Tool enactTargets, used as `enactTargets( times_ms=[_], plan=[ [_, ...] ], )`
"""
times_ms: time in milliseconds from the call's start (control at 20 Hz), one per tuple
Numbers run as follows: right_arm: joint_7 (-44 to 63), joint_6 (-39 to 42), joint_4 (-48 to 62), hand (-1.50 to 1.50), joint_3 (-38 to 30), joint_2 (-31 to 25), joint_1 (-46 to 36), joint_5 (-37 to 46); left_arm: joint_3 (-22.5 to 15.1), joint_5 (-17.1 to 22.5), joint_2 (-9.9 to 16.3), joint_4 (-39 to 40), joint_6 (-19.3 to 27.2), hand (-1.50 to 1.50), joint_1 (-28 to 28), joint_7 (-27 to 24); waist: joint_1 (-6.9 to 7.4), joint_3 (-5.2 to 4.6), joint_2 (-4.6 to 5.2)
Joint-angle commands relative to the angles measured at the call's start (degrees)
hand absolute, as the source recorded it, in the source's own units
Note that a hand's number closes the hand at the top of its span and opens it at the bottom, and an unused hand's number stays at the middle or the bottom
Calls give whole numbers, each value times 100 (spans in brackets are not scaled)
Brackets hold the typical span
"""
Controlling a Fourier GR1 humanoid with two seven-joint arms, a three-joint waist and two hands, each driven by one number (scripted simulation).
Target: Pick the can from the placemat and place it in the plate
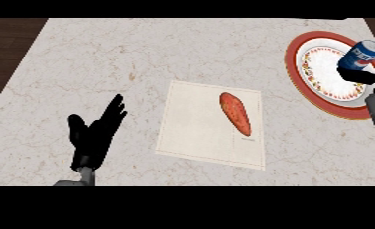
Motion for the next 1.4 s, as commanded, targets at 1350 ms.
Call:
enactTargets(
  times_ms=[1350],
  plan=[
    [-3233,3020,-2012,-150,-1276,573,2453,-2885,310,-62,60,65,12,0,246,21,-374,-56,-158]
  ],
)
